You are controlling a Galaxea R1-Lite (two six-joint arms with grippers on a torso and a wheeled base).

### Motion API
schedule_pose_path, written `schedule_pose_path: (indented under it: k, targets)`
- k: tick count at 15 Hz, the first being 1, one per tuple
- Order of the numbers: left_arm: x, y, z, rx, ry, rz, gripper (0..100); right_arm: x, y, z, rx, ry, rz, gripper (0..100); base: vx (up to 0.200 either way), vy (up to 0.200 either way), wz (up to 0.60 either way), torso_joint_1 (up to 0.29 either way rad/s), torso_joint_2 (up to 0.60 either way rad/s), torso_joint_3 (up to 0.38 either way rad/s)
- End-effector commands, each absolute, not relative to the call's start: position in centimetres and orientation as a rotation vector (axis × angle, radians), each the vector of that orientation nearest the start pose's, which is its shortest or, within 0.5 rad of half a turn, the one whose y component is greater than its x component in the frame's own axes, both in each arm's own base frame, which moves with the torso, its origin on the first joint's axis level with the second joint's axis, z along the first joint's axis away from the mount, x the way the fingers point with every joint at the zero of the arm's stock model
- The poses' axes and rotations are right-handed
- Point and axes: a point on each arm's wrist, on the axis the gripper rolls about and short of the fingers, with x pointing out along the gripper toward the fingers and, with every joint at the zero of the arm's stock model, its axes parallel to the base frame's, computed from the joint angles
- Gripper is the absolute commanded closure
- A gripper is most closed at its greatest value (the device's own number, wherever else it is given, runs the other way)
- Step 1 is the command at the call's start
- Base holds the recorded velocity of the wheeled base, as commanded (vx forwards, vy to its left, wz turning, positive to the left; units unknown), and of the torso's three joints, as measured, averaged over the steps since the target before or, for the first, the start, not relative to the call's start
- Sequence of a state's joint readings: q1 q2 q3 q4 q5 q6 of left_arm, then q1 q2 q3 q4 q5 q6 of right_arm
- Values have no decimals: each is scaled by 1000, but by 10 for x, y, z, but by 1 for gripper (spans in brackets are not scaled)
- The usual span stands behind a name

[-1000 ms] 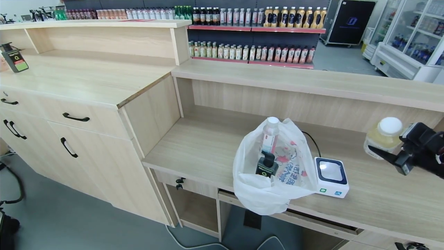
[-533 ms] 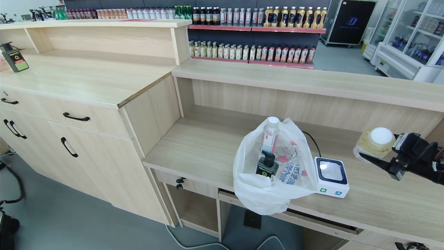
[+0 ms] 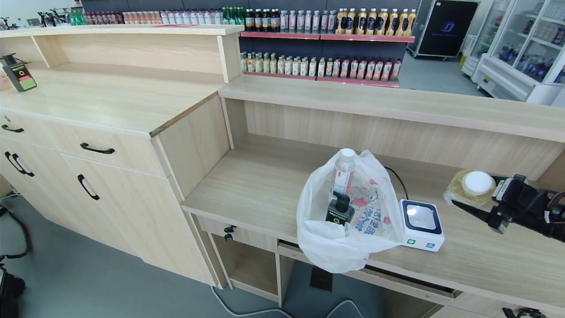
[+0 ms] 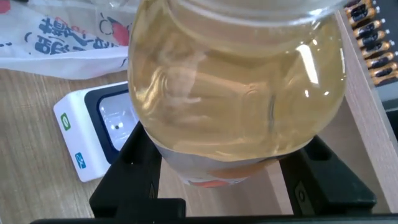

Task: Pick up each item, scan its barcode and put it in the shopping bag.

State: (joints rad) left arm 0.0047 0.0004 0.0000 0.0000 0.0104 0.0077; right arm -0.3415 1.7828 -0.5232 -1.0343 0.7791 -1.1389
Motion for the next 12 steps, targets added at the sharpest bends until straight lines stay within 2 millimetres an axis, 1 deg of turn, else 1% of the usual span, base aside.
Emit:
schedule_pose_path:
  k: [1,3,9,12]
  targets:
    - [-23,0,75,8,0,15,100,270,-80,120,-984,-54,506,100,0,0,0,0,0,0]
    - [-23,0,75,8,0,15,100,270,-80,115,-976,-47,518,100,0,0,0,0,0,0]
    - [-23,0,75,8,0,15,100,279,-82,109,-1004,-109,521,100,0,0,0,0,0,0]
    - [-23,0,75,8,0,15,100,284,-83,104,-994,-101,526,100,0,0,0,0,0,0]
